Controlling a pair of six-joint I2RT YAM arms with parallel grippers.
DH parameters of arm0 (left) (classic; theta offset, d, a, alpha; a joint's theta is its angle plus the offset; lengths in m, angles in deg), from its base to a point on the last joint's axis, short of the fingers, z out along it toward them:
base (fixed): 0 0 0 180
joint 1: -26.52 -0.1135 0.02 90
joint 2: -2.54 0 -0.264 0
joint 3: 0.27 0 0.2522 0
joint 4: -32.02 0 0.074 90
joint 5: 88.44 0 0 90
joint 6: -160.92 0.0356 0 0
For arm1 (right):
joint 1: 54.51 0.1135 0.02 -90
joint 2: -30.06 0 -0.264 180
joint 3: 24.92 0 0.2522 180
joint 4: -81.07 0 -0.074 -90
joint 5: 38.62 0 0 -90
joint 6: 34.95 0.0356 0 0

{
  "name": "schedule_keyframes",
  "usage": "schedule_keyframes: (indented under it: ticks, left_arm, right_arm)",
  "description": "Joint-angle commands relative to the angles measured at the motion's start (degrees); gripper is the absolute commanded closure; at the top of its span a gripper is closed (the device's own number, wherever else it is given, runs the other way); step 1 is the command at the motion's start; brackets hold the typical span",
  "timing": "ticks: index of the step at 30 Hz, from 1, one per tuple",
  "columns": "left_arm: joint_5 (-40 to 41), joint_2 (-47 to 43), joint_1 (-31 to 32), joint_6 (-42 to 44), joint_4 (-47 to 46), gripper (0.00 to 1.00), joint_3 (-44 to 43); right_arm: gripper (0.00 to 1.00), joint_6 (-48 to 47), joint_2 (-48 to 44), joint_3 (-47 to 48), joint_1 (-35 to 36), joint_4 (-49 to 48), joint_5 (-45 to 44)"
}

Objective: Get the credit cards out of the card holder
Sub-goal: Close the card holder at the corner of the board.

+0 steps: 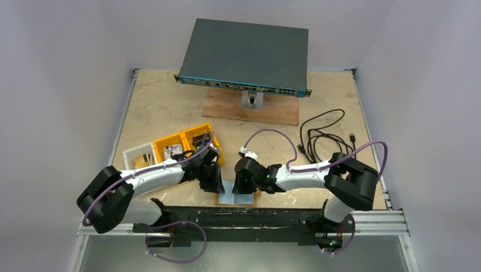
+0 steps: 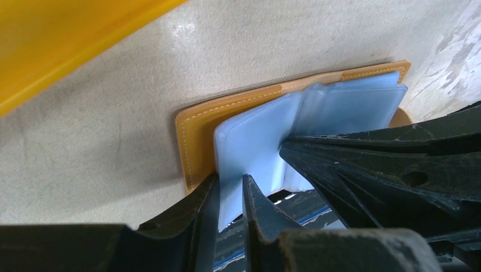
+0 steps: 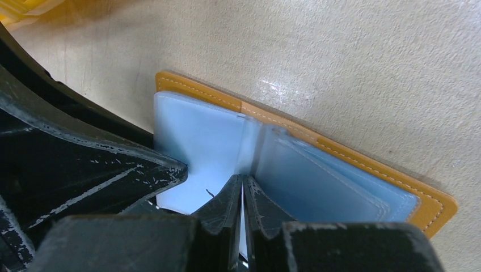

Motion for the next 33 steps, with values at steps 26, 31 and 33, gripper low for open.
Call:
schedule_keyframes:
  ticks: [26,31,33]
  left_arm:
    - [11.1,-3.2,2.7,-0.1,4.4,0.41,-1.0]
    - [5.7,-1.6,2.4,-0.8,-3.5,0.38,2.0]
    - [4.8,-0.7,2.5,-1.4,-5.4,0.41,2.7]
  right_arm:
    - [0.97,-0.4,4.6,-8.0,-1.3,1.1,2.4]
    - [0.97,-0.5,5.0,-9.4,-1.9,-0.8,3.4]
    - [0.97,-0.4,5.0,-10.0,-2.0,-1.3,3.6]
